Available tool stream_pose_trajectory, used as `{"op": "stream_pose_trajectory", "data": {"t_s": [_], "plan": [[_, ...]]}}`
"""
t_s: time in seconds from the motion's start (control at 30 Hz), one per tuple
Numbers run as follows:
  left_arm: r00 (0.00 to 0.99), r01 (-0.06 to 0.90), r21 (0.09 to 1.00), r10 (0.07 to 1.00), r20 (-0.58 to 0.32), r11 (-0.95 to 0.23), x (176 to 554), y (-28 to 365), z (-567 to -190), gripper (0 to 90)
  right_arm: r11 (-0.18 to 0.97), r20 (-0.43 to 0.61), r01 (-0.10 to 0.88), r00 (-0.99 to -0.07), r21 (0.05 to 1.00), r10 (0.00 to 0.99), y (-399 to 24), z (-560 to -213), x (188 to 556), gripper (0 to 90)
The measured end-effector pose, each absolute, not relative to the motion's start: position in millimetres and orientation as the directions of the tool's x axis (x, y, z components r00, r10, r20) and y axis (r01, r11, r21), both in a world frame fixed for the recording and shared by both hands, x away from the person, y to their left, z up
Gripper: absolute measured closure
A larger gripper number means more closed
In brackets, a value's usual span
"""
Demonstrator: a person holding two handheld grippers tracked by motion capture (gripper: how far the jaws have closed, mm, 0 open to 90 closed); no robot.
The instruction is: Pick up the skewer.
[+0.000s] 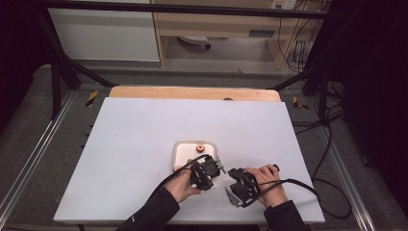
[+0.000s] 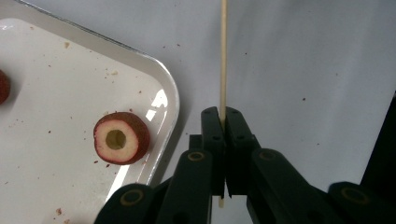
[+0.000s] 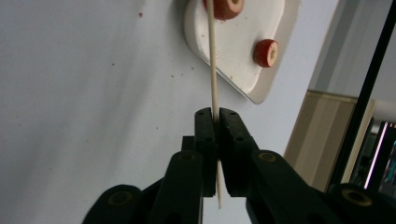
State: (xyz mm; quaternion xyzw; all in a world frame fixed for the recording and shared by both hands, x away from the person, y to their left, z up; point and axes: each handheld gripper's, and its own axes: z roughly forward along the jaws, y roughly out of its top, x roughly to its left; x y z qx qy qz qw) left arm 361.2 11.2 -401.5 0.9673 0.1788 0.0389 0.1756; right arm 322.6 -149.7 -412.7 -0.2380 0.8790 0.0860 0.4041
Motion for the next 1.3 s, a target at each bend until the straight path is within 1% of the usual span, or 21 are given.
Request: {"op": "stream_pose_trajectory", "data": {"t_s": [0.03,0.07,0.1,0.13,0.17,0.2,0.23,0.3,0.37,0.4,0.53,0.63,0.77,0.83,0.93,1.0,1.07,1.3], "plan": [[0.931,0.336,0.357,0.365,0.015,-0.872,361.0,14.5,-401.7,88.6,0.886,-0.756,-0.464,-0.572,-0.022,-0.318,-149.9,-411.2,323.3,81.4],[0.928,0.340,0.365,0.372,0.018,-0.867,360.7,18.7,-401.9,88.6,0.903,-0.758,-0.428,-0.595,0.017,-0.268,-150.7,-409.5,324.9,75.3],[0.923,0.348,0.374,0.384,0.021,-0.859,360.1,23.5,-402.1,88.6,0.925,-0.754,-0.372,-0.628,0.078,-0.189,-152.5,-407.4,326.8,69.9],[0.921,0.356,0.382,0.389,0.013,-0.853,359.6,28.8,-402.2,88.6,0.931,-0.749,-0.340,-0.651,0.137,-0.127,-155.3,-405.0,329.2,66.4],[0.917,0.361,0.396,0.398,0.013,-0.845,359.0,34.8,-402.2,88.5,0.928,-0.716,-0.258,-0.698,0.267,0.012,-162.4,-400.6,332.0,57.8],[0.913,0.366,0.402,0.408,0.021,-0.840,359.0,41.2,-401.5,88.5,0.918,-0.691,-0.216,-0.719,0.332,0.081,-165.6,-398.9,333.7,53.6],[0.908,0.370,0.401,0.417,0.033,-0.838,358.6,47.9,-400.4,88.5,0.918,-0.691,-0.216,-0.719,0.332,0.081,-165.6,-398.9,333.7,53.6],[0.899,0.380,0.417,0.436,0.042,-0.825,357.3,60.4,-399.2,88.5,0.892,-0.630,-0.124,-0.749,0.435,0.204,-171.9,-396.2,336.5,46.3],[0.891,0.390,0.446,0.452,0.037,-0.806,354.8,72.7,-398.7,88.4,0.853,-0.558,-0.022,-0.765,0.522,0.322,-177.1,-394.6,340.0,37.9],[0.887,0.396,0.458,0.460,0.032,-0.796,353.6,78.7,-398.7,88.4,0.829,-0.514,0.037,-0.769,0.558,0.380,-179.8,-394.5,341.6,35.2],[0.862,0.416,0.524,0.505,0.032,-0.743,346.7,101.6,-400.2,88.4,0.735,-0.347,0.215,-0.774,0.643,0.530,-189.8,-397.2,351.6,27.2],[0.836,0.433,0.578,0.548,0.029,-0.692,340.8,116.3,-402.1,88.3,0.678,-0.249,0.311,-0.763,0.666,0.596,-194.8,-401.2,356.2,23.2],[0.805,0.441,0.637,0.592,0.031,-0.633,333.6,133.7,-405.4,88.2,0.627,-0.152,0.411,-0.746,0.661,0.649,-196.1,-403.3,360.0,14.3],[0.791,0.446,0.664,0.612,0.022,-0.601,330.5,142.1,-407.5,88.2,0.609,-0.138,0.433,-0.730,0.665,0.669,-195.6,-402.7,360.3,11.0],[0.767,0.457,0.698,0.642,0.005,-0.552,327.8,155.0,-410.1,88.2,0.569,-0.088,0.471,-0.713,0.674,0.695,-193.3,-400.1,361.4,7.3],[0.756,0.468,0.720,0.654,-0.025,-0.513,327.7,162.4,-411.2,88.2,0.561,-0.068,0.494,-0.708,0.665,0.703,-190.3,-397.9,363.2,4.1],[0.745,0.466,0.738,0.667,-0.029,-0.488,326.8,167.6,-411.7,88.2,0.545,-0.030,0.532,-0.697,0.648,0.717,-186.4,-395.4,365.7,2.6],[0.731,0.459,0.785,0.679,-0.068,-0.416,323.9,182.2,-414.9,88.2,0.492,0.041,0.594,-0.663,0.636,0.748,-167.1,-385.9,373.9,2.4]]}}
